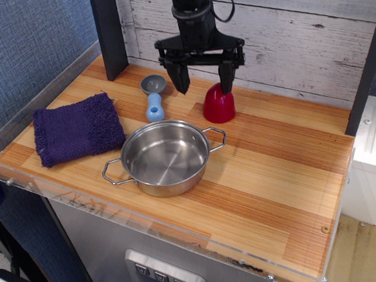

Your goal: Move food to the front right table edge

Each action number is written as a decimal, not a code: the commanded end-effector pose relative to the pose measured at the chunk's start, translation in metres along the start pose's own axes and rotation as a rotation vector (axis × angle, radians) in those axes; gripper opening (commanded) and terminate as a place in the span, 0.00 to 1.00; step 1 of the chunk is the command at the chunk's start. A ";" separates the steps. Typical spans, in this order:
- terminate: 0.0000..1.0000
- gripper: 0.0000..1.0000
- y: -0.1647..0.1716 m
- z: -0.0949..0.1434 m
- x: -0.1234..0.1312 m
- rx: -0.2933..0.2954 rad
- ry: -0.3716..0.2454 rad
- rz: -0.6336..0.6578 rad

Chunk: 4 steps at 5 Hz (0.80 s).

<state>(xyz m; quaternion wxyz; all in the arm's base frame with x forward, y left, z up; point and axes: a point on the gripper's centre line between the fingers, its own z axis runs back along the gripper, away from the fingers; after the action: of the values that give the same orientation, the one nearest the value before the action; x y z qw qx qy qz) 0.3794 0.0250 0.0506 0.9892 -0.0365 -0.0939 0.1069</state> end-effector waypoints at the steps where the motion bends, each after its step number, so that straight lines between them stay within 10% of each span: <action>1: 0.00 1.00 -0.006 -0.006 0.007 0.004 -0.014 -0.016; 4: 0.00 1.00 -0.006 -0.016 0.006 0.038 -0.018 -0.035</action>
<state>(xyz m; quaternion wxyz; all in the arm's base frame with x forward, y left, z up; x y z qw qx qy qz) 0.3834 0.0213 0.0209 0.9922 -0.0133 -0.0786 0.0960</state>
